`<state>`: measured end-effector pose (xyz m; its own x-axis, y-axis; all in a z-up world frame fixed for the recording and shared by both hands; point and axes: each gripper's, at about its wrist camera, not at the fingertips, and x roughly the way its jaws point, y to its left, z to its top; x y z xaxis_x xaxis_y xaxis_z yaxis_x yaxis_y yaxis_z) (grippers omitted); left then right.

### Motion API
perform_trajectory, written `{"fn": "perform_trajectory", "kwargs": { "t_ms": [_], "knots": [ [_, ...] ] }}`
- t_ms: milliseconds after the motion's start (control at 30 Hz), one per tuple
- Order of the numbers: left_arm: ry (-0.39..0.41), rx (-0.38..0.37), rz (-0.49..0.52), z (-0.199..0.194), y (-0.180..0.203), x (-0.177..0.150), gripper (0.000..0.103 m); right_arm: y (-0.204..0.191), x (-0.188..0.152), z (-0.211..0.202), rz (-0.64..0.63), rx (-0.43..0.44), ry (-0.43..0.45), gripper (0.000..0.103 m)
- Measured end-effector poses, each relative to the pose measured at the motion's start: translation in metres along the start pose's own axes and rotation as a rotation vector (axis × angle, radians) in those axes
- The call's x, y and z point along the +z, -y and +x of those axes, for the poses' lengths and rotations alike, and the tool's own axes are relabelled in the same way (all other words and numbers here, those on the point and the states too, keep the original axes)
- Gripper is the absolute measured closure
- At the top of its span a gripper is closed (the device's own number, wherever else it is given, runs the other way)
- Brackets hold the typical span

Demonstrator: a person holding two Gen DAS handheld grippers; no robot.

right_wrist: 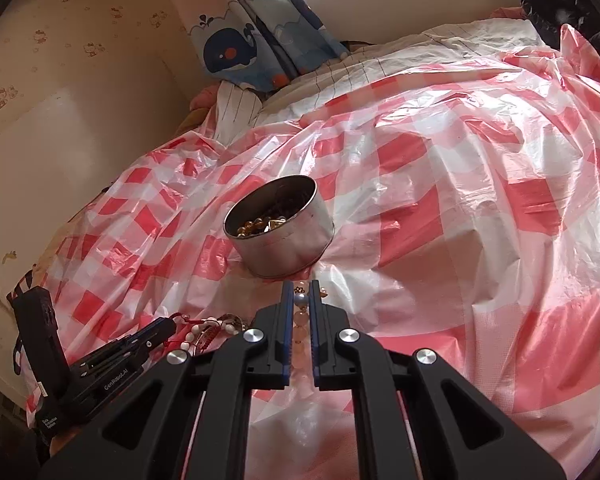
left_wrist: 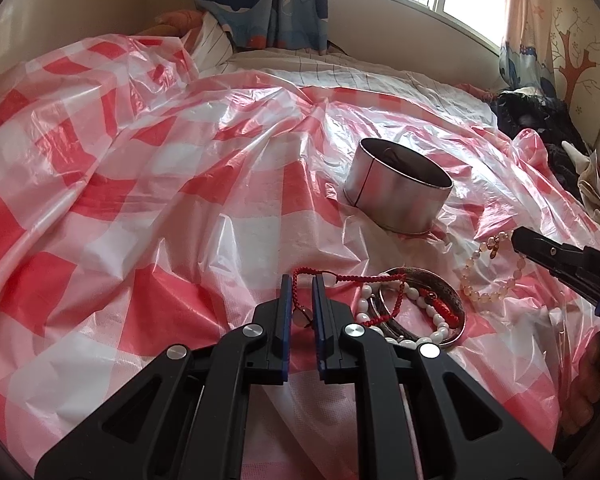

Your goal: Organize jewelry

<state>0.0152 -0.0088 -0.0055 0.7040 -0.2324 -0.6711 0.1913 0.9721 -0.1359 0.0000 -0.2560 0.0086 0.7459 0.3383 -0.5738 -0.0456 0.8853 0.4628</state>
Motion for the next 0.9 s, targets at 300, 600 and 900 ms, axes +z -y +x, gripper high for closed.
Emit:
{"fn": "perform_trajectory", "kwargs": {
  "t_ms": [300, 600, 900],
  "knots": [
    [0.032, -0.074, 0.021, -0.016, 0.009, 0.013, 0.094, 0.002, 0.002, -0.001, 0.024, 0.045, 0.013, 0.095],
    [0.042, -0.071, 0.042, -0.024, 0.014, 0.020, 0.094, 0.002, 0.003, -0.004, 0.036, 0.069, 0.026, 0.095],
    [0.033, -0.029, 0.078, -0.022, 0.019, 0.020, 0.094, 0.003, 0.003, -0.006, 0.044, 0.087, 0.030, 0.095]
  ]
}}
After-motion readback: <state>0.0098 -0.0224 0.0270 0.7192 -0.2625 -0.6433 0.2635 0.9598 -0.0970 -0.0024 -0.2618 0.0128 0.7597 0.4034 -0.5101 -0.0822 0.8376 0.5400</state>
